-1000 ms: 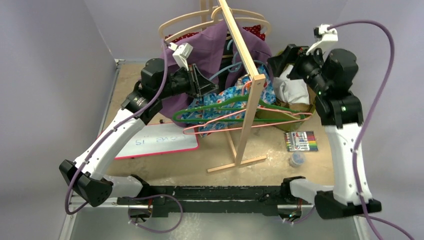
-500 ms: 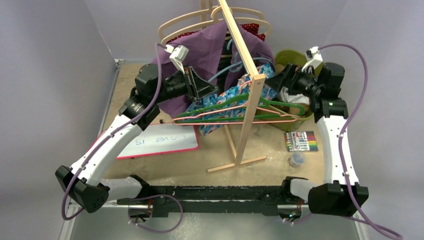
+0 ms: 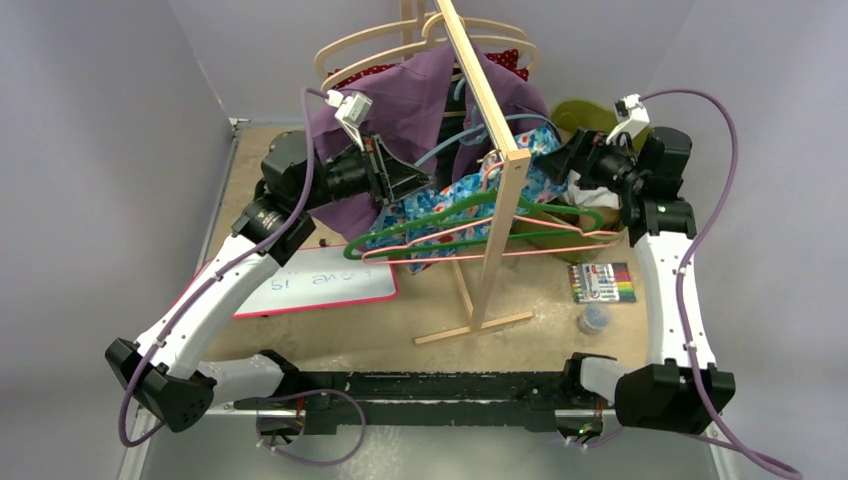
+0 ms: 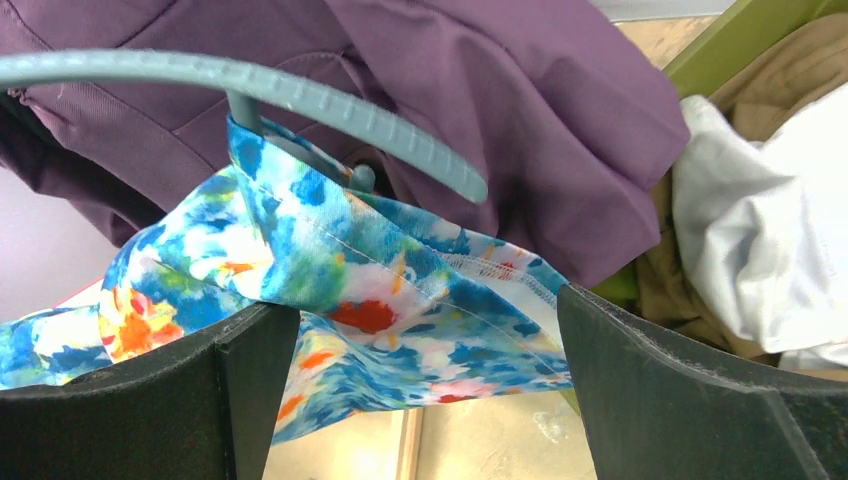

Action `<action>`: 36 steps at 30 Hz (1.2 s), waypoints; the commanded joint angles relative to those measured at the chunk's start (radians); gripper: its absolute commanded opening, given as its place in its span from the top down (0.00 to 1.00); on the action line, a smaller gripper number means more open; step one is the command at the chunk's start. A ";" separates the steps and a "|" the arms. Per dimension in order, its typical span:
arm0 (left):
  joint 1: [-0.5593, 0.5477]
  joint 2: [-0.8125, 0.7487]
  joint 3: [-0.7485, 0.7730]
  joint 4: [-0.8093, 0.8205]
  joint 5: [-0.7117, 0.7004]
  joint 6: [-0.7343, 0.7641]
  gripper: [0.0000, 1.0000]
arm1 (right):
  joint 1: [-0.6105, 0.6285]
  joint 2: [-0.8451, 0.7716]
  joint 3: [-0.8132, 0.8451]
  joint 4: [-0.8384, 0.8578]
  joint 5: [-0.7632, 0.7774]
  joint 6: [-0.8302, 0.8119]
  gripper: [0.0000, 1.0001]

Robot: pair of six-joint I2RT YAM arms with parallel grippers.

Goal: Remove the skirt from the hanger

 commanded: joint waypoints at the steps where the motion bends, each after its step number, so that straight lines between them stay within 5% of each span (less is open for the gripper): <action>1: 0.001 -0.039 0.001 0.119 0.019 -0.009 1.00 | -0.005 -0.011 0.059 0.022 -0.015 -0.051 0.01; 4: 0.001 -0.033 0.001 0.124 0.023 -0.010 1.00 | -0.006 0.024 0.033 0.045 -0.215 -0.039 0.01; 10: 0.001 -0.021 0.001 0.137 0.018 -0.022 1.00 | -0.006 0.006 -0.025 0.074 -0.274 -0.040 0.13; 17: 0.001 -0.002 0.019 0.106 0.003 -0.006 1.00 | -0.006 -0.002 -0.068 0.076 -0.307 -0.002 0.45; 24: 0.001 -0.010 0.039 0.054 -0.056 0.014 1.00 | -0.006 -0.032 -0.092 0.028 -0.195 -0.001 0.98; 36: 0.001 -0.091 0.051 -0.037 -0.239 0.138 1.00 | -0.007 -0.203 -0.110 -0.168 0.353 -0.085 1.00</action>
